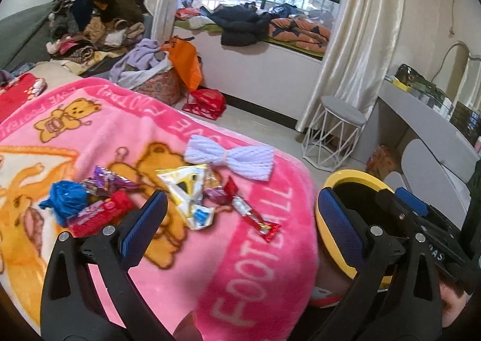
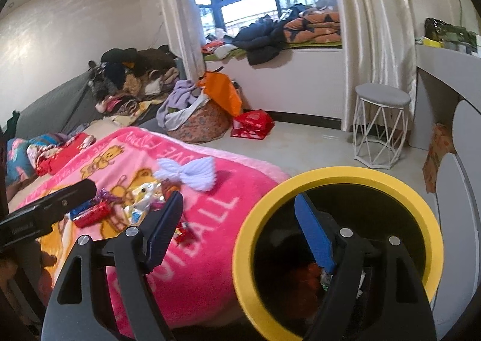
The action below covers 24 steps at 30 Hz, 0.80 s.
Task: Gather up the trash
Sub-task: 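Move both tools back over the remaining wrappers on the blanket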
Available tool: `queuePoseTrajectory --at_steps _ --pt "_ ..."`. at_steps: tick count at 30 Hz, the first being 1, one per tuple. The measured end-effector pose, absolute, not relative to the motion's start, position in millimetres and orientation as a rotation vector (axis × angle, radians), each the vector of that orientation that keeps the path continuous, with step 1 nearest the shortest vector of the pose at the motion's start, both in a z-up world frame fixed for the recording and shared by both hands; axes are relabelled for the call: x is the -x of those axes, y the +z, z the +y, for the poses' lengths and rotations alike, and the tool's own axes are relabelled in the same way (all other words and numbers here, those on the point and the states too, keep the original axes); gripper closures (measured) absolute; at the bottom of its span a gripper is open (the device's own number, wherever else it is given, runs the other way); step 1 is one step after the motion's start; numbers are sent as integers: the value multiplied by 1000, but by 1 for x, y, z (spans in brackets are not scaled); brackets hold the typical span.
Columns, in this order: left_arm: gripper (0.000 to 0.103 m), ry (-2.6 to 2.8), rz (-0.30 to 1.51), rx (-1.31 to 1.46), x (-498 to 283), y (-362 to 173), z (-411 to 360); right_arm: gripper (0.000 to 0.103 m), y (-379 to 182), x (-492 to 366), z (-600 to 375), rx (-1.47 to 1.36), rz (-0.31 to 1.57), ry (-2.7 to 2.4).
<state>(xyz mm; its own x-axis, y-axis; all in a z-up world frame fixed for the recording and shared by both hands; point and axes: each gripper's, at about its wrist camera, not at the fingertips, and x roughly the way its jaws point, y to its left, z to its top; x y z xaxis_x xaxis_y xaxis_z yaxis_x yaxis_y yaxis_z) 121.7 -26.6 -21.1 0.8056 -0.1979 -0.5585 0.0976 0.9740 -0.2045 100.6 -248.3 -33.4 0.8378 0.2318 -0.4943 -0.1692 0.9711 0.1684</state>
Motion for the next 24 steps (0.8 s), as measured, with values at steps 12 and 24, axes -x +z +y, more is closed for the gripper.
queuePoseTrajectory --at_steps 12,24 --pt "11 -56 591 209 -119 -22 28 29 -38 -104 -194 -43 579 328" --pt "11 53 586 294 -119 -31 85 29 -42 -116 -138 7 614 450"
